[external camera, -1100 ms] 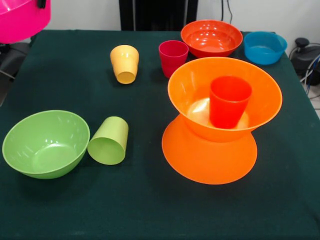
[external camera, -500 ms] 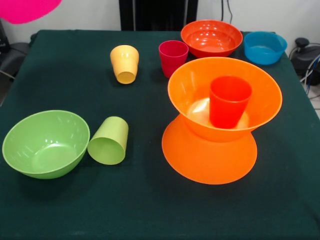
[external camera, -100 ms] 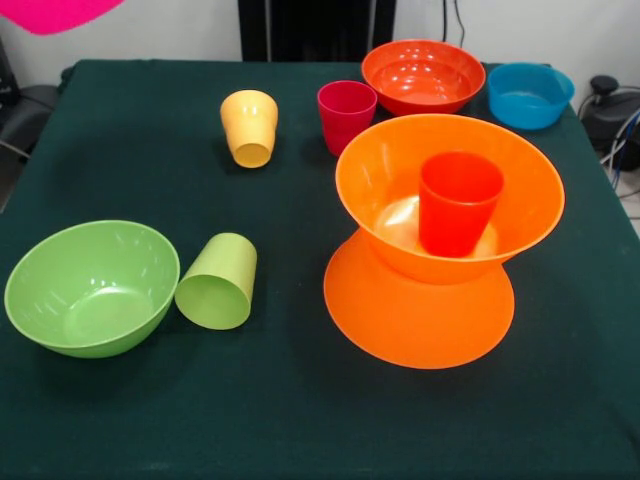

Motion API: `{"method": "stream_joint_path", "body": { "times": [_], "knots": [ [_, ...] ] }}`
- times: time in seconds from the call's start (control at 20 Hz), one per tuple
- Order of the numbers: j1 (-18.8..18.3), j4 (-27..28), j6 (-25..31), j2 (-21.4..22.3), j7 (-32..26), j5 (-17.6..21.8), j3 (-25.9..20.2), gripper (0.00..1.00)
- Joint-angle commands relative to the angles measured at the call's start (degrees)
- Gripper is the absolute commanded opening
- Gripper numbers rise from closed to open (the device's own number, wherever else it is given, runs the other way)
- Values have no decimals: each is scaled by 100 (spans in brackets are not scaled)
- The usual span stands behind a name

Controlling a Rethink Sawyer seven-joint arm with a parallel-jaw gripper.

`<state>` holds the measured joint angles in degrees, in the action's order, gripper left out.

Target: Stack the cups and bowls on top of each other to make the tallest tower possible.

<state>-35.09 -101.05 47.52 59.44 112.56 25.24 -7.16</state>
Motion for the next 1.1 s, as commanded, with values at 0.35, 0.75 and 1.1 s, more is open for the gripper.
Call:
{"method": "stream_joint_path", "body": {
  "times": [0.35, 0.75, 1.1],
  "knots": [
    [646, -333, 589, 41, -276, -252, -452, 0],
    [881, -215, 436, -245, -11, -626, -461, 0],
    [1203, -165, 377, -285, 219, -798, -338, 0]
  ]
}}
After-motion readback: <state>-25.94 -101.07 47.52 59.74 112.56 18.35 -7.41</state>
